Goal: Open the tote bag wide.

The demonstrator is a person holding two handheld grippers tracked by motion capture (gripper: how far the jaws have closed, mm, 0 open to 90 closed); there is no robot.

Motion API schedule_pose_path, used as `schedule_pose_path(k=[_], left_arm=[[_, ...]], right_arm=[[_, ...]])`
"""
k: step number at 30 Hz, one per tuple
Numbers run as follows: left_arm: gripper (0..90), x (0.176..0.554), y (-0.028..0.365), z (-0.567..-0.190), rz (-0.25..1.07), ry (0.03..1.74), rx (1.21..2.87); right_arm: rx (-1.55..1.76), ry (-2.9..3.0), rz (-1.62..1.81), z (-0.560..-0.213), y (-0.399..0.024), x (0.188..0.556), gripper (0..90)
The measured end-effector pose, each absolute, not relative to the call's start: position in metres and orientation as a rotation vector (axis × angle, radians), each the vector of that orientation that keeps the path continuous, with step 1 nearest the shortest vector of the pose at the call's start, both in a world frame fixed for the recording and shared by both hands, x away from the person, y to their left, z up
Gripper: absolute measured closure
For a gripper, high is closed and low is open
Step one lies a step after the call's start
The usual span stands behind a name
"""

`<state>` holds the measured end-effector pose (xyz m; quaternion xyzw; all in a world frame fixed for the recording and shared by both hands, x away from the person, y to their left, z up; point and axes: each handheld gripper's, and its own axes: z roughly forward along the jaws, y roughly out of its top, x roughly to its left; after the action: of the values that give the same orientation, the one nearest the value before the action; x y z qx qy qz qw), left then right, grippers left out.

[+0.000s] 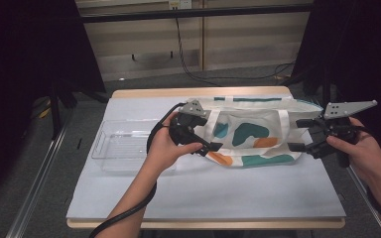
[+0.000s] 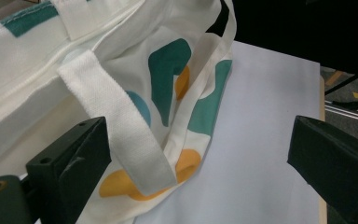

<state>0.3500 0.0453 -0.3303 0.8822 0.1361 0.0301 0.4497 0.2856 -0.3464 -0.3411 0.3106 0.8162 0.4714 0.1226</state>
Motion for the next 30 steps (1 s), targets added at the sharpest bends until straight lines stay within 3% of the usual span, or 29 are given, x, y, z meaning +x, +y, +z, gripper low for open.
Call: schedule_pose_path(k=[30], left_arm=[[9.8, 0.362, 0.024, -0.310, 0.131, 0.295, 2.207]], right_arm=[[0.972, 2.306, 1.383, -0.317, -0.349, 0.309, 4.1]])
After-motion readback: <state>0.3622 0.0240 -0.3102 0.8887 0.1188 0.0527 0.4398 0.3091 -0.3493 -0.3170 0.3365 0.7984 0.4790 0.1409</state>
